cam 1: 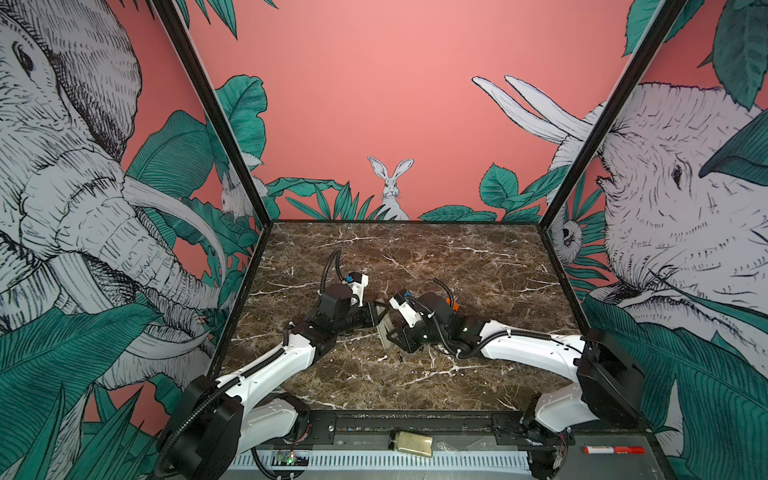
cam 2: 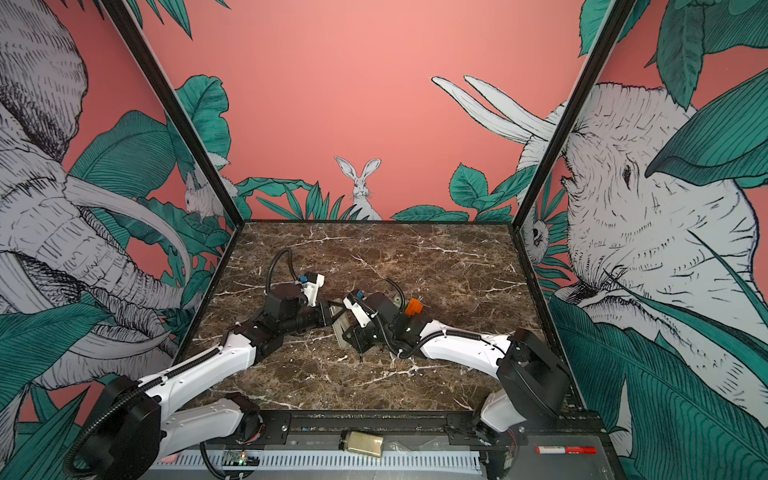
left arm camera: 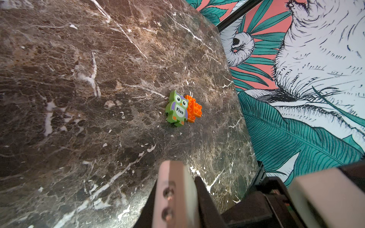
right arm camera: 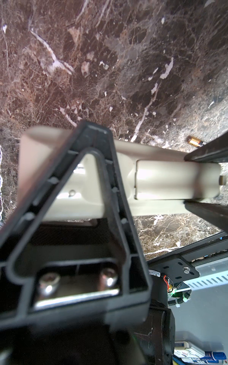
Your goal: Load the batteries into the remote control
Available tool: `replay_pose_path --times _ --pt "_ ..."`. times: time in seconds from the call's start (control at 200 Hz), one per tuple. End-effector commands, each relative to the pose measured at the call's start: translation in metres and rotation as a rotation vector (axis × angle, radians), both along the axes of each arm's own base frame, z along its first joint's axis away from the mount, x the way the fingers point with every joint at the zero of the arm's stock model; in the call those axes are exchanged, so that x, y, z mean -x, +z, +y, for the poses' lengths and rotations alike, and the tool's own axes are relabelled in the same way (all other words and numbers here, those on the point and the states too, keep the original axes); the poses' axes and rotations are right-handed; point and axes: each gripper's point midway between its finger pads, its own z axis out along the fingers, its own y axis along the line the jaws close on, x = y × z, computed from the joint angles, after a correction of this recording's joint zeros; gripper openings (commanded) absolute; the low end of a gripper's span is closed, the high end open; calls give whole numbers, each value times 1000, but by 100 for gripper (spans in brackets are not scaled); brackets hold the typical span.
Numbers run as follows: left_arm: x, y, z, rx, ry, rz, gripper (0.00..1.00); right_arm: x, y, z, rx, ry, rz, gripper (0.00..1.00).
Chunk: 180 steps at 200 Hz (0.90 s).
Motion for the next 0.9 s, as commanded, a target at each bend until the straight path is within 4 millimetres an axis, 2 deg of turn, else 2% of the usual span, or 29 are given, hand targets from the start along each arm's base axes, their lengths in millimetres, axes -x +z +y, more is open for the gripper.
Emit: replay_pose_path --times 0.0,0.53,0.895 --pt "-2 17 -8 48 -16 -34 0 -1 17 11 -68 31 -39 31" --pt "-6 19 -7 34 -9 -47 0 0 22 10 -67 50 -62 26" --pt "-11 18 -6 19 -1 -56 0 1 16 8 -45 51 -63 23"
